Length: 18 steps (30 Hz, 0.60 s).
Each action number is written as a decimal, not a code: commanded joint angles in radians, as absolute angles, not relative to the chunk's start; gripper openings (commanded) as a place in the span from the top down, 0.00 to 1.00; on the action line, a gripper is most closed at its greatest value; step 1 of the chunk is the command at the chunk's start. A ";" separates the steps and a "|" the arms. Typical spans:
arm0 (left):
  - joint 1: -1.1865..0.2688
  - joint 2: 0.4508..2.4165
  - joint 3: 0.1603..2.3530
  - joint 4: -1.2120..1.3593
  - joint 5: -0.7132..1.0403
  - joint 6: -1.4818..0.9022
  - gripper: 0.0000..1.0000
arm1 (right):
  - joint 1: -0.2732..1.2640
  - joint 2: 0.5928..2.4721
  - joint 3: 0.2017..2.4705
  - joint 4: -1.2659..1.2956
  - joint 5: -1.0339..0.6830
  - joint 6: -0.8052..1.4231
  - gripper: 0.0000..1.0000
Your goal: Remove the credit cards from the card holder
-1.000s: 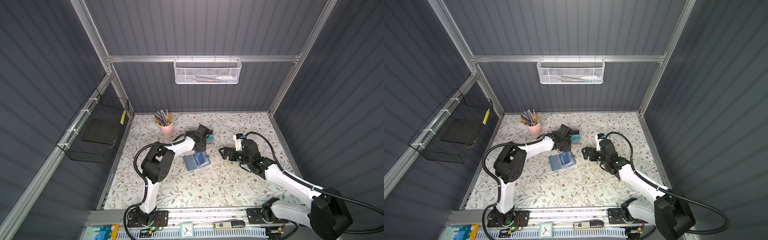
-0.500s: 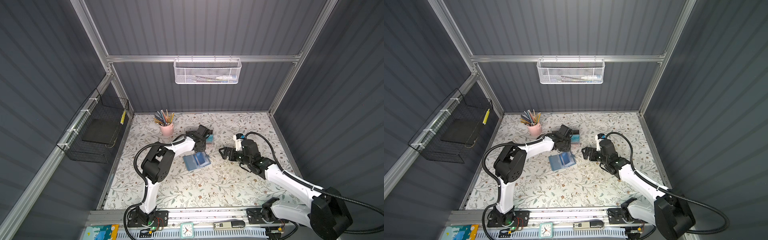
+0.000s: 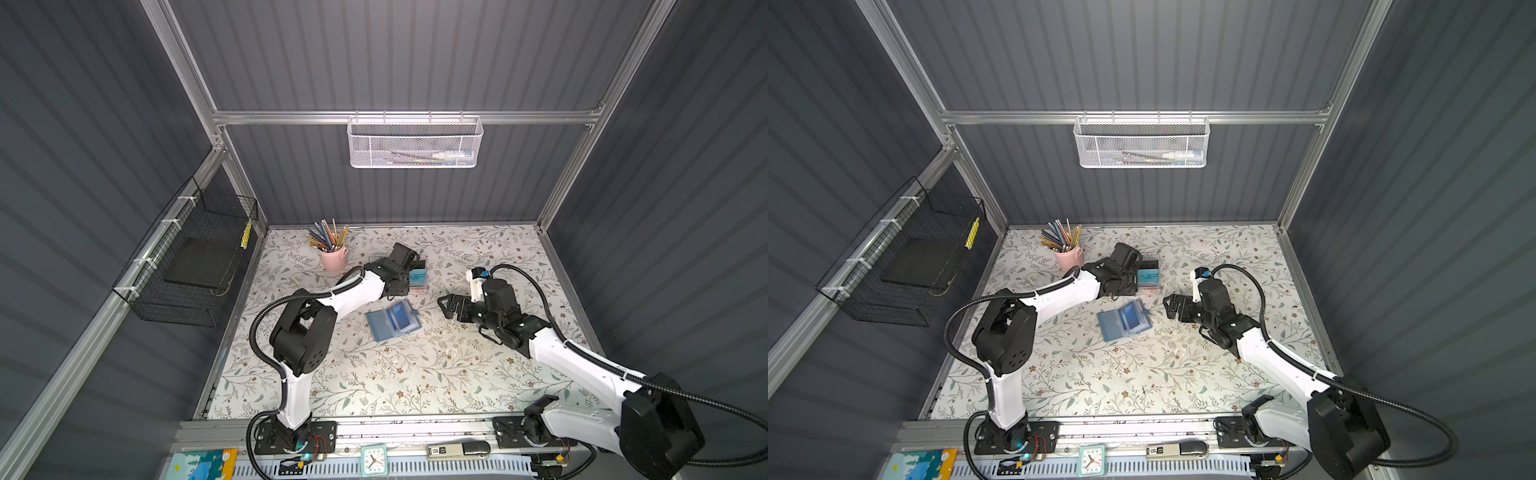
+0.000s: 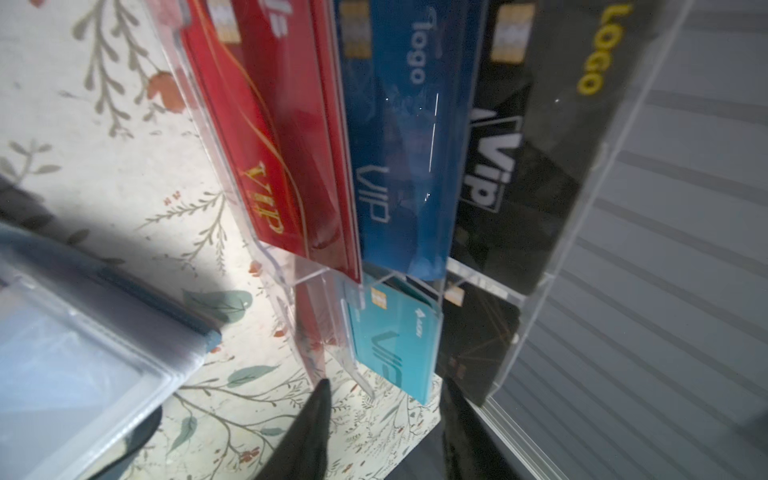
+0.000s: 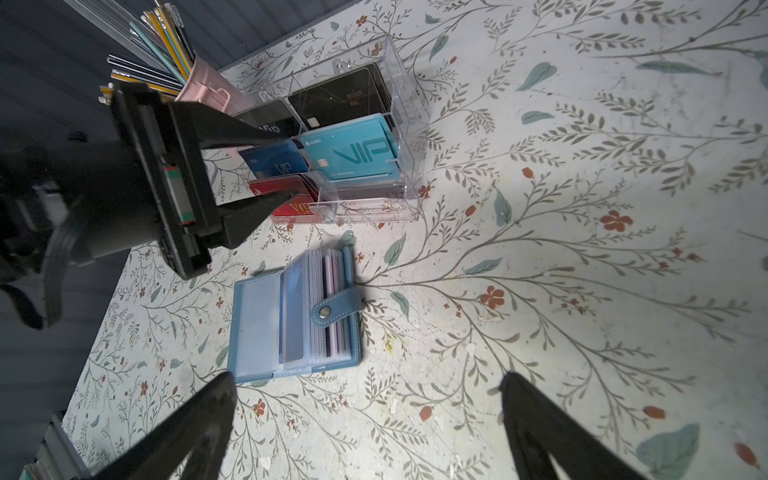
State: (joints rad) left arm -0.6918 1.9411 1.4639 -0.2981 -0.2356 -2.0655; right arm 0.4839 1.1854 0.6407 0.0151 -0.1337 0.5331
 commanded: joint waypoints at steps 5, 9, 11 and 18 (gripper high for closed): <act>-0.687 1.827 1.424 -0.314 -0.308 -1.946 0.41 | 0.482 1.272 0.693 0.009 -0.112 0.504 0.01; -0.687 1.768 1.424 -0.339 -0.329 -1.796 0.06 | 0.505 1.355 0.759 -0.036 -0.043 0.466 0.01; -0.688 1.733 1.362 -0.345 -0.338 -1.731 0.00 | 0.518 1.407 0.804 -0.058 -0.009 0.440 0.01; -0.670 1.566 1.179 -0.252 -0.373 -1.413 0.00 | 0.595 1.602 1.008 -0.176 0.107 0.285 0.01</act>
